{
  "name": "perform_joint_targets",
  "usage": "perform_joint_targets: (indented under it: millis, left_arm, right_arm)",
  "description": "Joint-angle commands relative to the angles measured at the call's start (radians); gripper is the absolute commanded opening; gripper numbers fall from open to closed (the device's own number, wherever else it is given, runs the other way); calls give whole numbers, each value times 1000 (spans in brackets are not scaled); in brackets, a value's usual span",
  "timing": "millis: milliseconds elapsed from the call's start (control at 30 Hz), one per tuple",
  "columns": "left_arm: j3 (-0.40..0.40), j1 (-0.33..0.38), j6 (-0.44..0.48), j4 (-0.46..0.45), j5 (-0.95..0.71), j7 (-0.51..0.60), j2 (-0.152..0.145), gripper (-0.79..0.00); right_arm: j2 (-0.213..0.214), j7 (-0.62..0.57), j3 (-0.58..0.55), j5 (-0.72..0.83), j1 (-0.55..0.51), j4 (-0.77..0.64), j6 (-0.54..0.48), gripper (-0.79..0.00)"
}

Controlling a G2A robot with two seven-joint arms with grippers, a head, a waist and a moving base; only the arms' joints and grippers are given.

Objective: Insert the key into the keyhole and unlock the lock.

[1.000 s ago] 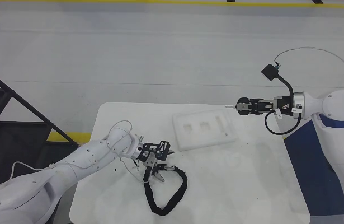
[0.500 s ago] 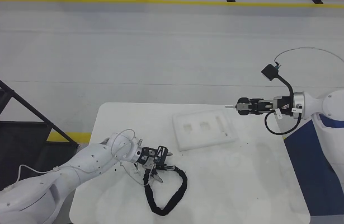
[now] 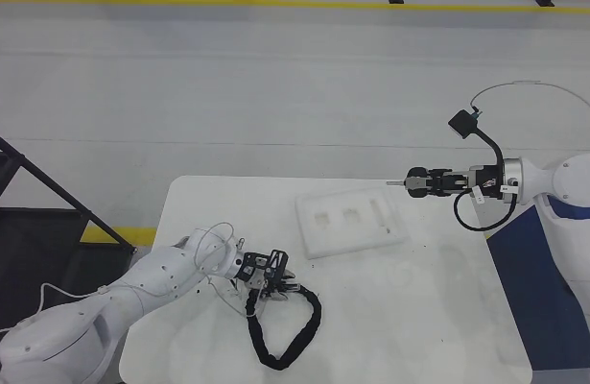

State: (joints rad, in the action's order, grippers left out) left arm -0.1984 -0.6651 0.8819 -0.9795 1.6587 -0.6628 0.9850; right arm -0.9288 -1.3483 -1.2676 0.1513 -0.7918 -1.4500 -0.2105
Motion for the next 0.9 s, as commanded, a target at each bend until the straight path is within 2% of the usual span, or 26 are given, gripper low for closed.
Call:
perform_joint_targets:
  millis: [0,100,200,233,300,333,600,867]
  left_arm:
    - [-2,-3,-2,6,3,8,7,-545]
    - [-5,-8,-4,14,7,19,15,-631]
    - [-9,-12,-1,21,10,24,21,-591]
    - [-11,-12,0,23,12,24,22,-600]
    - [-16,-13,5,28,10,20,25,-699]
    - [-20,-12,7,30,7,17,26,-785]
    - [-54,8,59,-23,-2,-64,20,-785]
    - [-89,30,118,-159,-15,-157,-2,-785]
  right_arm:
    - [0,0,0,0,0,0,0,-785]
    - [0,0,0,0,0,0,0,-785]
    - [0,0,0,0,0,0,0,-785]
    - [0,0,0,0,0,0,0,-785]
    - [0,0,0,0,0,0,0,-785]
    - [0,0,0,0,0,0,0,-785]
    - [0,0,0,0,0,0,0,-785]
    - [0,0,0,0,0,0,0,-785]
